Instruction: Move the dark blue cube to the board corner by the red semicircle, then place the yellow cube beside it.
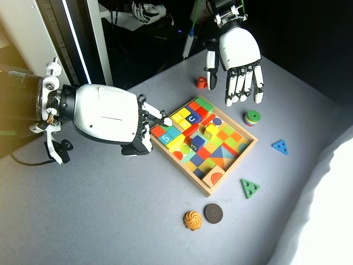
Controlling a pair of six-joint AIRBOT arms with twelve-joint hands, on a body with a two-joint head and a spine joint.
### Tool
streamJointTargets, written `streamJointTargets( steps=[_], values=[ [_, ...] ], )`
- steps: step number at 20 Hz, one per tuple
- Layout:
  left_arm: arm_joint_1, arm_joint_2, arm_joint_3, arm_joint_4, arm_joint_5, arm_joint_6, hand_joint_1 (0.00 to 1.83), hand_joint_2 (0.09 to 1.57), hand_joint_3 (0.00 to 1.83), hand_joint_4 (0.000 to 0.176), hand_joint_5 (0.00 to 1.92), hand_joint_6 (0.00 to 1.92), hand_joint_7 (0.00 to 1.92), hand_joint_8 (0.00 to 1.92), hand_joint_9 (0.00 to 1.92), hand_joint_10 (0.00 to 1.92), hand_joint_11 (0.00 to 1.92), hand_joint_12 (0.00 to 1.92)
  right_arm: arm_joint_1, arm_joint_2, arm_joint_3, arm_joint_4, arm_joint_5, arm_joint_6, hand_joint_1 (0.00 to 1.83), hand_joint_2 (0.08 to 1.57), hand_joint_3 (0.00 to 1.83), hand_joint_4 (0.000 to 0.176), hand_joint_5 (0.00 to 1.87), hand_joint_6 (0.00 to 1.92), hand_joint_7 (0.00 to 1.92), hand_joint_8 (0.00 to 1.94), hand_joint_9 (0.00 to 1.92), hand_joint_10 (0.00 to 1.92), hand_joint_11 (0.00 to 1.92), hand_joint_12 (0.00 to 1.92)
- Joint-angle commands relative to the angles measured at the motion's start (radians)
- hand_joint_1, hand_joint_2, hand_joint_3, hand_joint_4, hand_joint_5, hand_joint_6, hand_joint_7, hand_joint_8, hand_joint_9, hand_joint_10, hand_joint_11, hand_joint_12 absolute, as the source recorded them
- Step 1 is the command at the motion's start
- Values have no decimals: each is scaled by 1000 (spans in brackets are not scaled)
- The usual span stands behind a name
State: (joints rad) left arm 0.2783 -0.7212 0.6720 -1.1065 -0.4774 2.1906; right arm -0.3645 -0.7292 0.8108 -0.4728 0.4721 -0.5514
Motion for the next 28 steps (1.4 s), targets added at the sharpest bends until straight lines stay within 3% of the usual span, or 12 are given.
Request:
streamJointTargets(
  steps=[1,6,9,14,18,21,22,23,24,25,26,28],
  values=[
    [-12,9,0,27,-63,1,0,1259,5,0,79,2,53,5,31,7,0,103,7,7,0,21,103,8,0,1137,16,0,52,6,35,3,4,0,0,0],
    [-14,9,-1,22,-63,1,0,1275,7,0,91,9,50,9,20,6,21,19,20,-1,8,-1,85,31,0,1136,6,0,23,0,31,0,6,1,0,0],
    [-14,8,0,18,-68,1,0,1273,4,0,95,5,44,2,18,3,12,18,50,-43,62,-132,52,181,0,1154,12,0,38,7,21,4,0,0,0,0],
    [-13,7,6,18,-72,12,0,1258,0,0,99,14,39,15,12,5,0,0,104,-101,142,-228,-8,276,0,1164,12,0,6,2,0,0,0,0,0,0],
    [-22,6,1,-44,-85,94,0,1274,3,0,89,6,66,18,41,13,37,18,199,-148,182,-565,-45,454,0,1184,18,0,15,4,23,8,12,5,2,1],
    [-24,6,0,-56,-93,94,0,1281,5,0,111,12,79,17,46,11,31,17,250,-195,230,-781,-45,660,21,1230,1,0,86,2,207,14,253,31,0,690],
    [-24,6,0,-62,-95,94,0,1279,4,0,104,8,70,11,35,5,15,11,263,-213,245,-824,-45,695,54,1240,1,0,124,4,387,34,428,98,0,1006],
    [-24,6,-1,-66,-95,94,0,1279,4,0,109,9,83,14,53,11,34,20,275,-227,258,-857,-45,709,100,1250,1,0,141,5,675,227,540,631,26,1380],
    [-25,6,-2,-69,-95,94,0,1284,5,0,121,13,98,19,61,13,30,19,288,-240,269,-891,-45,725,179,1250,0,0,136,4,573,1181,460,1512,138,1813],
    [-26,6,-4,-74,-96,96,0,1288,3,0,138,6,114,8,75,6,34,28,307,-259,285,-955,-45,783,205,1267,4,0,123,3,447,1698,432,1839,281,1899],
    [-27,6,-7,-81,-99,104,0,1292,4,0,147,6,123,8,80,6,34,30,326,-281,306,-1033,-44,873,466,1228,0,0,200,18,590,1892,703,1905,561,1917],
    [-27,6,-9,-86,-99,109,0,1275,0,0,181,16,142,12,101,11,71,50,350,-322,344,-1124,-40,956,686,1226,0,0,256,16,845,1939,965,1920,875,1921]
  ],
)
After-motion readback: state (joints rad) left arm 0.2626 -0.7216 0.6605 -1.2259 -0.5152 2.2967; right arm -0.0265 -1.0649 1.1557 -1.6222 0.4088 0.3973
